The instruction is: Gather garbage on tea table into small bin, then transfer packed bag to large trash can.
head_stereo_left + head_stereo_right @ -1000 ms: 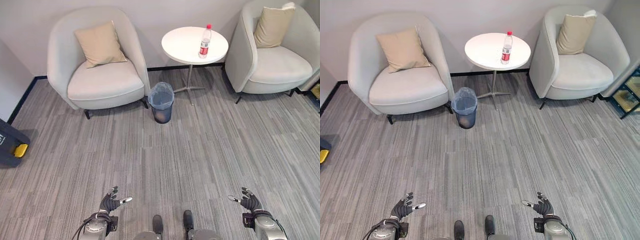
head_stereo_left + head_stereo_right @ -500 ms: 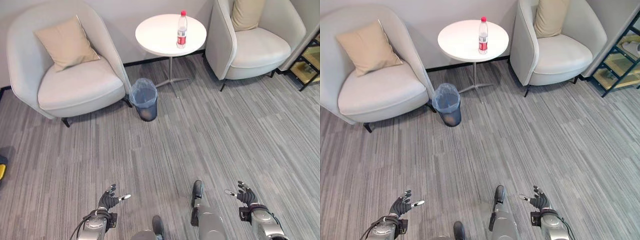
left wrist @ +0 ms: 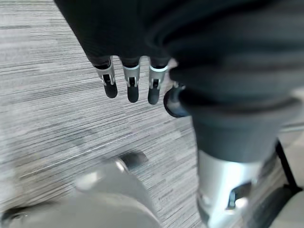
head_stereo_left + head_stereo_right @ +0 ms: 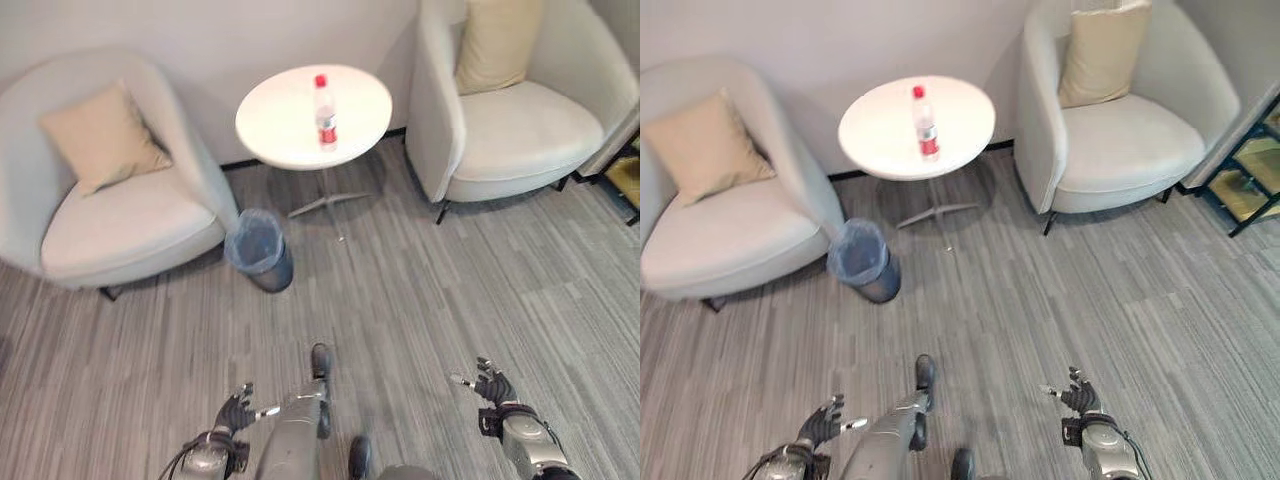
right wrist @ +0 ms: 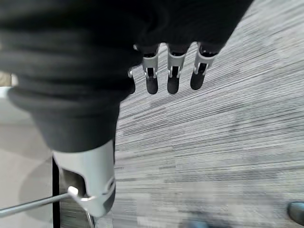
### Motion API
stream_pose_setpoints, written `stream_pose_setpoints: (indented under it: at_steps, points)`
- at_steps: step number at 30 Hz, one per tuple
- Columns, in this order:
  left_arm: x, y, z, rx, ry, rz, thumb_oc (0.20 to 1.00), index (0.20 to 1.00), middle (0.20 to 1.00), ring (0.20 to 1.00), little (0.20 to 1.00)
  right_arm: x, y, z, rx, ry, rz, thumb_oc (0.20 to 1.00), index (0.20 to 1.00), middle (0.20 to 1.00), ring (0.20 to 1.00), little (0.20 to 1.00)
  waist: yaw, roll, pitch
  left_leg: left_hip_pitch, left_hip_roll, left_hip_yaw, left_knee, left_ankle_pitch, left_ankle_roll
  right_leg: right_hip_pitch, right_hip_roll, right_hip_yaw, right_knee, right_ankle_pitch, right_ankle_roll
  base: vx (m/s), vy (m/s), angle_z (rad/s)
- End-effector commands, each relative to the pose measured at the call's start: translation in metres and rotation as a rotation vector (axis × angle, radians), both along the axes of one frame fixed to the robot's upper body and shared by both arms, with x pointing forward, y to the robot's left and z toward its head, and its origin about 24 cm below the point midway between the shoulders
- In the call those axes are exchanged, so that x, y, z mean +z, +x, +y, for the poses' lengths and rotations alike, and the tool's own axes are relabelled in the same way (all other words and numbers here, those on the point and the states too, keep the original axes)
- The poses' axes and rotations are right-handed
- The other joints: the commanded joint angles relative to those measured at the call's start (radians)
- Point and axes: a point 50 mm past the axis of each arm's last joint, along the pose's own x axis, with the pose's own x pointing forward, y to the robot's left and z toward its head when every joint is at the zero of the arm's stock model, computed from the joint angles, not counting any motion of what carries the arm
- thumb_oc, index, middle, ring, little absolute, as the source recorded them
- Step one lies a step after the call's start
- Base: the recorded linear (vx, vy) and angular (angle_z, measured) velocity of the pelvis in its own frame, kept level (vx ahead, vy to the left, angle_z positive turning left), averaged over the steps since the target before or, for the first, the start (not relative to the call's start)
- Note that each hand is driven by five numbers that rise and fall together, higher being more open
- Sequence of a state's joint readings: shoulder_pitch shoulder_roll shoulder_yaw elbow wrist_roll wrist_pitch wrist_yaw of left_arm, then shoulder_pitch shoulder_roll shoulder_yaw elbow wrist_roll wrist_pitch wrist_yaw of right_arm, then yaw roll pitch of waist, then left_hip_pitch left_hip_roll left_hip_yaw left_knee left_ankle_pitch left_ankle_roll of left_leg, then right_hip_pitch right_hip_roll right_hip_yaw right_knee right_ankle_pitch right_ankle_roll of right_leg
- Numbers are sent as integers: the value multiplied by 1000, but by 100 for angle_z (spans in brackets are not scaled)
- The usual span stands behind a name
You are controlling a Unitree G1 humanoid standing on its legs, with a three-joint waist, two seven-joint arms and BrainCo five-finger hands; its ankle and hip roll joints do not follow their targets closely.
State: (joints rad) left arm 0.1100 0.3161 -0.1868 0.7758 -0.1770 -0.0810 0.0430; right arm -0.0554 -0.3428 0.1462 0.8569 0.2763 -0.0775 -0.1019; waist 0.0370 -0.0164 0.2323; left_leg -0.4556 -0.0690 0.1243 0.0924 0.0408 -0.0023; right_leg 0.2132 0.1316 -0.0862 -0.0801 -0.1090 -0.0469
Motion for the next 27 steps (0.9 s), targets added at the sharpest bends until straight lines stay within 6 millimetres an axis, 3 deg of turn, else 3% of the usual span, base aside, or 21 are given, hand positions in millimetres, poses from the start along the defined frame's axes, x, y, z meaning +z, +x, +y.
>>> stream_pose_setpoints:
  at_steps: [1,4,7,8,10,13,14,15,17,20,24,27]
  points:
    - [15,24,7,-4,26,-101,1000,1000,1000,1000,1000,6,-4,-10,-20,-19,-36,1000,1000,1000,1000,1000,2,8,-39,193,88,-6,-22,34,-66,-62,-137,18,84,-81,102,231,93,-53]
    - [17,23,10,3,32,-117,1000,1000,1000,1000,1000,5,-1,-1,22,-16,-34,1000,1000,1000,1000,1000,21,-18,-57,196,67,15,42,-14,-35,-48,-190,48,108,-82,134,373,198,-64]
    - [17,23,11,11,34,-115,1000,1000,1000,1000,1000,5,1,1,35,-12,-34,1000,1000,1000,1000,1000,35,-28,-75,199,57,20,55,-43,-17,-62,-209,61,124,-67,152,249,141,-60]
    - [20,27,14,14,37,-131,1000,1000,1000,1000,1000,7,5,4,49,-6,-43,1000,1000,1000,1000,1000,39,-38,-76,218,39,18,59,-70,2,-85,-221,70,200,-44,175,209,132,18]
    - [26,33,20,26,53,-155,1000,1000,1000,1000,1000,13,15,9,77,0,-82,1000,1000,1000,1000,1000,31,-26,-69,240,35,14,54,-99,28,-181,-221,71,358,14,207,218,181,55]
    - [27,36,21,29,63,-160,1000,1000,1000,1000,1000,15,18,11,93,-9,-87,1000,1000,1000,1000,1000,25,-14,-58,278,39,9,46,-117,38,-242,-235,32,405,24,204,124,79,-4]
    - [26,36,20,31,64,-158,1000,1000,1000,1000,1000,14,18,9,101,-20,-79,1000,1000,1000,1000,1000,15,2,-47,323,43,-3,23,-124,36,-290,-238,-25,390,1,184,148,33,6]
    - [25,36,19,30,60,-155,1000,1000,1000,1000,1000,14,18,9,101,-22,-75,1000,1000,1000,1000,1000,7,5,-44,340,42,-9,14,-123,35,-312,-222,-31,372,-8,173,203,23,4]
    - [24,36,17,28,54,-151,1000,1000,1000,1000,1000,14,17,8,96,-23,-73,1000,1000,1000,1000,1000,-16,5,-32,377,28,-36,-5,-120,32,-357,-175,-3,322,-5,159,172,-35,-3]
    - [20,36,15,33,56,-132,1000,1000,1000,1000,1000,13,15,5,89,-31,-67,1000,1000,1000,1000,1000,-34,-1,-15,415,9,-66,-23,-122,20,-378,-147,21,232,32,152,141,-60,50]
    - [18,33,12,9,52,-123,1000,1000,1000,1000,1000,9,5,3,80,-27,-48,1000,1000,1000,1000,1000,-37,-7,-22,437,-3,-93,-18,-138,3,-320,-149,20,172,33,133,118,-93,53]
    - [15,32,6,4,31,-106,1000,1000,1000,1000,1000,9,2,-3,69,-41,-44,1000,1000,1000,1000,1000,-40,-2,-30,416,8,-93,26,-150,-31,-287,-163,-25,138,38,123,92,-124,51]
